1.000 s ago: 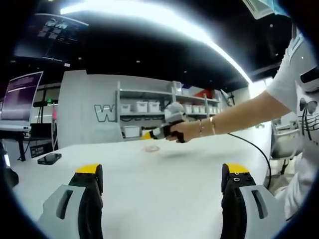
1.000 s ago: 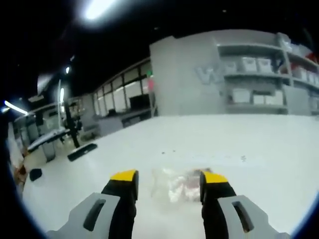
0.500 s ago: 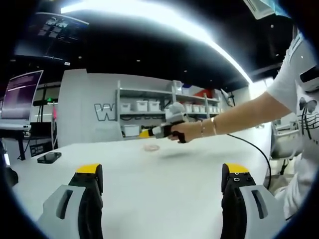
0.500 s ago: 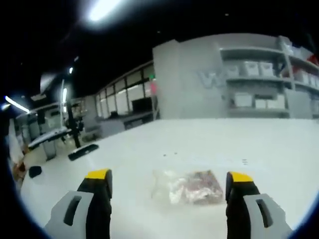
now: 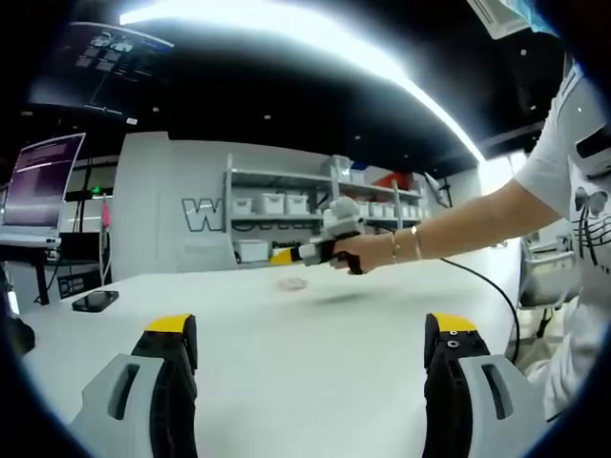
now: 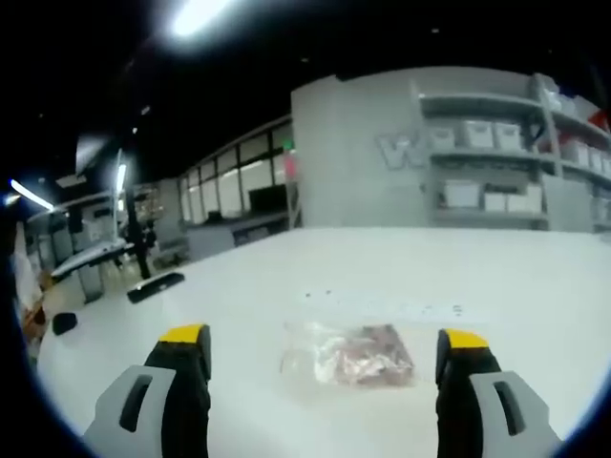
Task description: Open the resealable bag by pulling the two sides of the seal apart until the entire bag opening is separated and visibly accessible.
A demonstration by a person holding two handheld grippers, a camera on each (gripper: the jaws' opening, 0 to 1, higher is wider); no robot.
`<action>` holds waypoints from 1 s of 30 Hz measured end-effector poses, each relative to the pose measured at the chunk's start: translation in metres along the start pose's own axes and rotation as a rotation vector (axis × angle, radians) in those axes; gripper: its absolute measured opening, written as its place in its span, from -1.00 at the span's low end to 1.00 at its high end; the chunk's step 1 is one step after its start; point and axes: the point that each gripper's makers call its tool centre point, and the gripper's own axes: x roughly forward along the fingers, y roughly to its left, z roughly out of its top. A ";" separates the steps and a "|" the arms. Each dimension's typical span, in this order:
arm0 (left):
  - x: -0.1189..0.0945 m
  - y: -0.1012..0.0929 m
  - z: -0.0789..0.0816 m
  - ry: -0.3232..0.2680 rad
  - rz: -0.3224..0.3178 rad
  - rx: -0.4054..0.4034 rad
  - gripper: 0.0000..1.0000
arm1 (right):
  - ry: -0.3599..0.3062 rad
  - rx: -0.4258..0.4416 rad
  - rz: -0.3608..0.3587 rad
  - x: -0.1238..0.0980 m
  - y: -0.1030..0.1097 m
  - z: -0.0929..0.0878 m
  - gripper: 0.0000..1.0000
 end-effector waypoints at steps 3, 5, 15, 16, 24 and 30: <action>0.000 0.000 -0.001 0.002 0.001 0.003 0.97 | -0.005 0.008 0.007 -0.001 -0.001 0.001 0.99; 0.000 0.000 -0.001 0.002 0.002 0.003 0.97 | -0.010 0.008 0.008 -0.008 0.003 0.000 0.99; 0.000 0.000 -0.001 0.003 0.005 0.005 0.97 | -0.026 0.020 0.022 -0.019 0.006 -0.001 0.99; 0.000 0.000 -0.001 0.002 0.005 0.006 0.97 | -0.028 0.025 0.023 -0.020 0.006 -0.001 0.99; 0.000 0.000 0.000 0.000 0.004 0.007 0.97 | -0.042 0.034 0.030 -0.032 0.008 -0.002 0.99; 0.000 0.000 0.000 0.001 0.004 0.010 0.96 | -0.049 0.039 0.042 -0.040 0.012 -0.005 0.99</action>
